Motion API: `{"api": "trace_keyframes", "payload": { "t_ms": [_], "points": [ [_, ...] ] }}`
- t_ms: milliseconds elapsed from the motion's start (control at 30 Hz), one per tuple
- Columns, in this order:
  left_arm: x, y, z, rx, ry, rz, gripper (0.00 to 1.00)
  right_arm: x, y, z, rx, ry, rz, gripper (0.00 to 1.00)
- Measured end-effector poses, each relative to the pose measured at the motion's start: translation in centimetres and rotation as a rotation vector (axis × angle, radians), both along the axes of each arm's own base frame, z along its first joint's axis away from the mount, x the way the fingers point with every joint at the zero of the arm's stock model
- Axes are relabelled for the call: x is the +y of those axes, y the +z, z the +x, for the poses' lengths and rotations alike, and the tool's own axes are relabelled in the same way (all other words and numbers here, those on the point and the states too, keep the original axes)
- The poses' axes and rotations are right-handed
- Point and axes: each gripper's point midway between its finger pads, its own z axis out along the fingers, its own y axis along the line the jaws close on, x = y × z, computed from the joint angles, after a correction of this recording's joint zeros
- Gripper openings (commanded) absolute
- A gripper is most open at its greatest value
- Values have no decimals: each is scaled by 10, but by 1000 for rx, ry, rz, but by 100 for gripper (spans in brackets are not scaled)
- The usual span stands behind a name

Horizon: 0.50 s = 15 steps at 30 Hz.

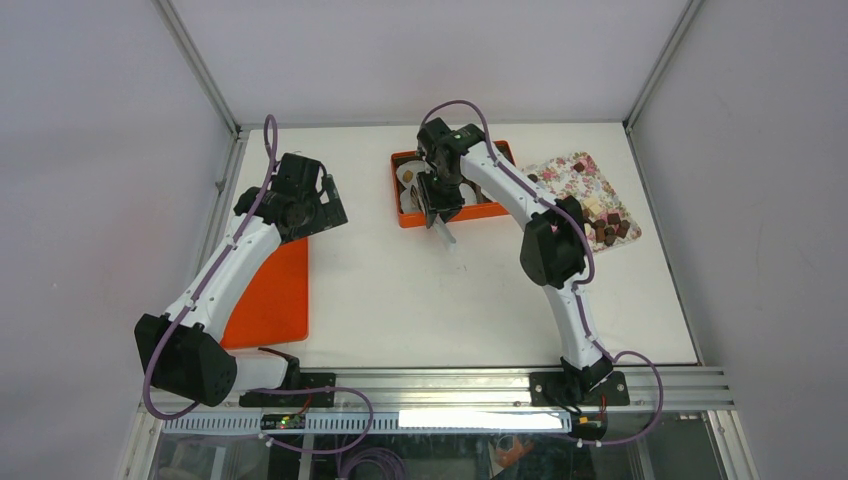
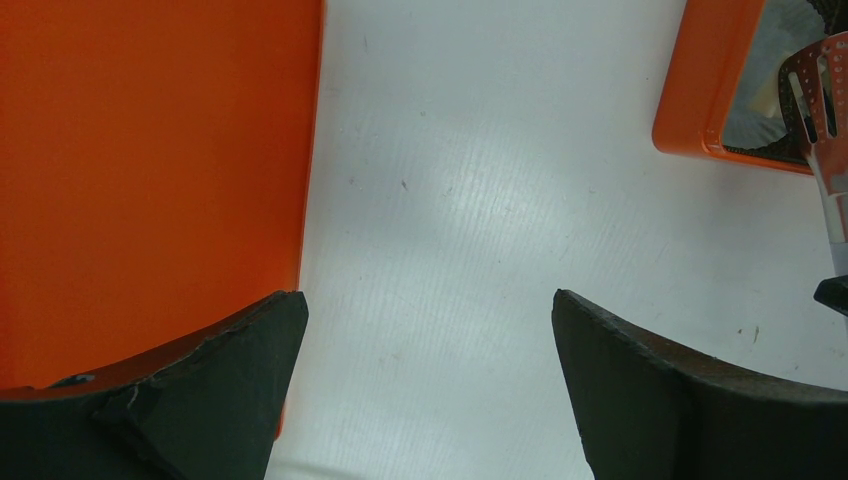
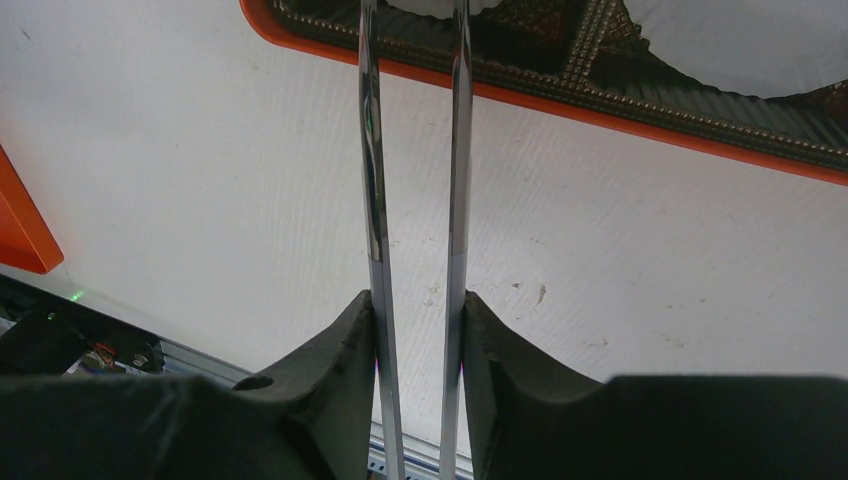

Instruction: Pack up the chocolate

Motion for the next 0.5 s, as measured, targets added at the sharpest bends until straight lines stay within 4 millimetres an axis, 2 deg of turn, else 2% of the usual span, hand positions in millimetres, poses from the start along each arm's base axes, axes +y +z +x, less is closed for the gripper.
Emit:
{"api": "trace_keyframes", "payload": {
  "t_ms": [500],
  "points": [
    [0, 0, 0, 0, 1, 0, 99, 0, 0, 0, 0, 0, 0, 31]
  ]
}}
